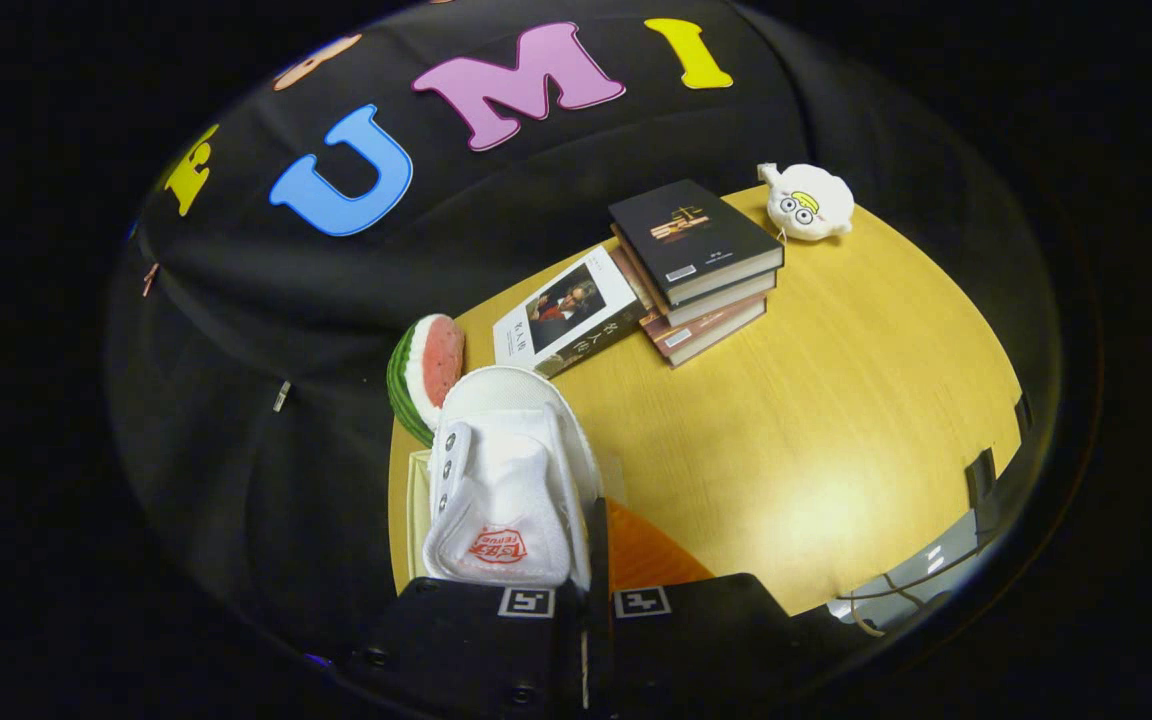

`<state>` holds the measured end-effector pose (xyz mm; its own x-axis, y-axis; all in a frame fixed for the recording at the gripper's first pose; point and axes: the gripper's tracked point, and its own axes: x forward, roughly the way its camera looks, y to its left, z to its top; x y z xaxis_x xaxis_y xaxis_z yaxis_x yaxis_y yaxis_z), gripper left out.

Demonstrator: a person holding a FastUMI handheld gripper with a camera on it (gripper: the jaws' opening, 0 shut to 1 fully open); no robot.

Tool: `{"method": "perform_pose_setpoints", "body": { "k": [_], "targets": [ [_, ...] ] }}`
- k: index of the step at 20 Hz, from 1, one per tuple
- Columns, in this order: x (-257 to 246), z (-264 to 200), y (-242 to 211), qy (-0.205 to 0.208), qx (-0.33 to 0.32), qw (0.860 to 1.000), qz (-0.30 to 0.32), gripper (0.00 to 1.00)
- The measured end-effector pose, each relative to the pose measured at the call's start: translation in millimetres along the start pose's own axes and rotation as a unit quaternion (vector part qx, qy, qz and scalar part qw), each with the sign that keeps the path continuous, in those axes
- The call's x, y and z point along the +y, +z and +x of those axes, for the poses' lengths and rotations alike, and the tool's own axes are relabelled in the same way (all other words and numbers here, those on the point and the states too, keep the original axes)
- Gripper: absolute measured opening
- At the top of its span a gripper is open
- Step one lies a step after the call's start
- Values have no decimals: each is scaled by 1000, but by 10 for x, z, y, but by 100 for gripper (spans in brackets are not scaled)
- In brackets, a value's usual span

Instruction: Open the storage box then place both shoes into the box .Put the left shoe in first, then the right shoe, with the right side of both shoes facing outward in a uniform manner.

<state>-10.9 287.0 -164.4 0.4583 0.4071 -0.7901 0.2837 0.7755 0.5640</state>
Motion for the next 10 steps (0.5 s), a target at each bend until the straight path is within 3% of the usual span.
{"method": "perform_pose_setpoints", "body": {
  "k": [8,9,10],
  "targets": [
    [222,378,-340,-33,21,999,-38,7],
    [284,437,-345,-20,18,999,-39,14],
    [330,482,-345,-12,18,999,-32,35]
  ]
}}
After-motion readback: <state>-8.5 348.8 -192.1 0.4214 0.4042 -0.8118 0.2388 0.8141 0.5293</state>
